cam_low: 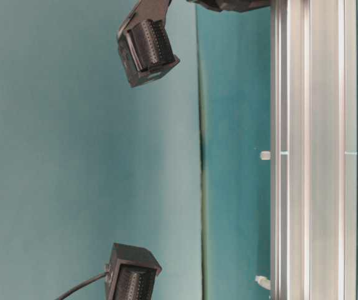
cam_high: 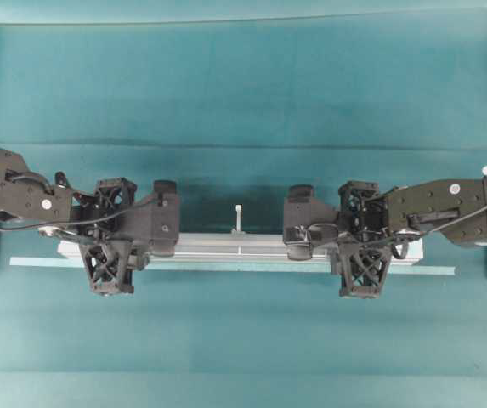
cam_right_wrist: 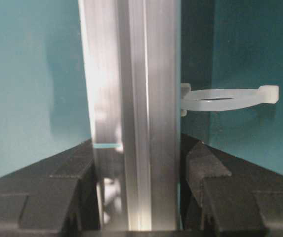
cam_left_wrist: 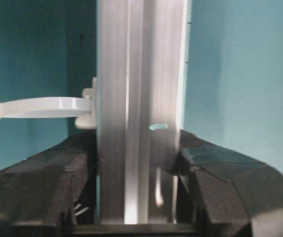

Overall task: Lift the large metal rail with both hands.
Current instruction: 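Lift the rail upward with both grippers together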

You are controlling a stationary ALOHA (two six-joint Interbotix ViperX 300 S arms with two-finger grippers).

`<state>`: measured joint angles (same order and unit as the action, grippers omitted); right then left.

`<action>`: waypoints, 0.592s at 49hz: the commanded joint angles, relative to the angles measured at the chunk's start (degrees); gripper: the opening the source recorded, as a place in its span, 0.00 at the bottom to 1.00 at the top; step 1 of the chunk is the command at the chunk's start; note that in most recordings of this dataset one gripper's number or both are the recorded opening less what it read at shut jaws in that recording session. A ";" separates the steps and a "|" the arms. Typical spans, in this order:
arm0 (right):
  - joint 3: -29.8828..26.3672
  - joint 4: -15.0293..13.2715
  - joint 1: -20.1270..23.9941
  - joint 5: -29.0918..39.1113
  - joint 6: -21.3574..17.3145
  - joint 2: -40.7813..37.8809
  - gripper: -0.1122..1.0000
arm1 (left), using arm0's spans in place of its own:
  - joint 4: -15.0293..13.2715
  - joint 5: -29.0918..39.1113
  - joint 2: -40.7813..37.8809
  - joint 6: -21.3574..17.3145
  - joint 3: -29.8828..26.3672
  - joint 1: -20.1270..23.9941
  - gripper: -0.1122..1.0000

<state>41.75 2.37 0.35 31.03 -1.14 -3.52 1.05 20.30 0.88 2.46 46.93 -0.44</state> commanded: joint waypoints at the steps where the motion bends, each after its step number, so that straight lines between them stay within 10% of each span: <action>1: -0.26 0.00 0.09 0.00 -0.09 -0.70 0.46 | 0.09 -0.35 0.62 0.09 -0.35 -0.09 0.42; 29: -5.89 0.53 -0.09 15.29 -1.58 8.35 0.46 | 0.09 13.10 11.69 -0.44 -6.06 -0.35 0.42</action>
<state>37.62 2.64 0.26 44.47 -1.93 2.64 1.05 30.94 8.96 2.20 43.15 -0.62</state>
